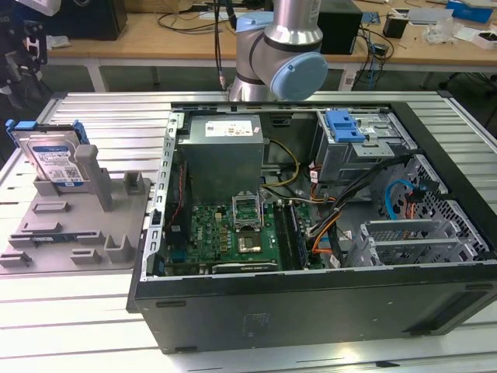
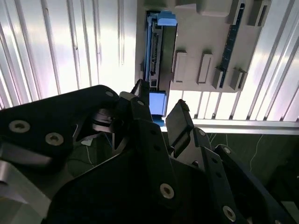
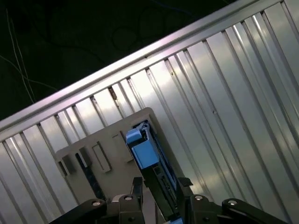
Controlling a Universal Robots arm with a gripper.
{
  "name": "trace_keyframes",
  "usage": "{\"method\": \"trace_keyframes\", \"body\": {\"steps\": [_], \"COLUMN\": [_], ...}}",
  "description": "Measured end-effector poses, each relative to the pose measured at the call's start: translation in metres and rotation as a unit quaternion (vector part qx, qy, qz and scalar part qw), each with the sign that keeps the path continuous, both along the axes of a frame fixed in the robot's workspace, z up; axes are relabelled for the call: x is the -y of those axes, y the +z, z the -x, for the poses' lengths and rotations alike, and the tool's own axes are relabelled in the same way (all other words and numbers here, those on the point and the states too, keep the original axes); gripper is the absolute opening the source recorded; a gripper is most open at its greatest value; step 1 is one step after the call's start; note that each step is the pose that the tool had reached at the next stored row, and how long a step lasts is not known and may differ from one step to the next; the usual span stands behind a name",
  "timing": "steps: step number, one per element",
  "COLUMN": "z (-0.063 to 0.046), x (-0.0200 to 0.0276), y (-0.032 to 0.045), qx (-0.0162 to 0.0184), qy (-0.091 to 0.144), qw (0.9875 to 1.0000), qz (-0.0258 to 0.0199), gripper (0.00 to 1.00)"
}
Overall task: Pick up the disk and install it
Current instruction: 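Pick up the disk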
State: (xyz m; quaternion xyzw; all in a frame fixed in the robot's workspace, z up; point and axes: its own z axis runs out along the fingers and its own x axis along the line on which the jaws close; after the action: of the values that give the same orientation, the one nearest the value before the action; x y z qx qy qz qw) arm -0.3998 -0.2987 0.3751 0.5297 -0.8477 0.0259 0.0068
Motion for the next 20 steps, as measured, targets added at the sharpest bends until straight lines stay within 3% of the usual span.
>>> {"method": "trace_keyframes", "body": {"steps": [4,6,8,11,16,20], "z": [0.0,0.0,0.0,0.0004,0.0043,0.0094], "x": [0.0,0.0,0.0,0.0001,0.0,0.0002], "y": [0.0,0.0,-0.0001,-0.0001,-0.0006,-0.0009], "qx": [-0.0009,-0.0011,-0.0013,-0.0013,-0.0013,-0.0014], "qy": [0.04,0.063,0.082,0.114,0.14,0.152], "qw": [0.9992,0.998,0.9966,0.9934,0.9902,0.9884], "qz": [0.0,0.0,0.0,0.0001,0.0,0.0001], "gripper": [0.42,0.42,0.42,0.42,0.42,0.42]}}
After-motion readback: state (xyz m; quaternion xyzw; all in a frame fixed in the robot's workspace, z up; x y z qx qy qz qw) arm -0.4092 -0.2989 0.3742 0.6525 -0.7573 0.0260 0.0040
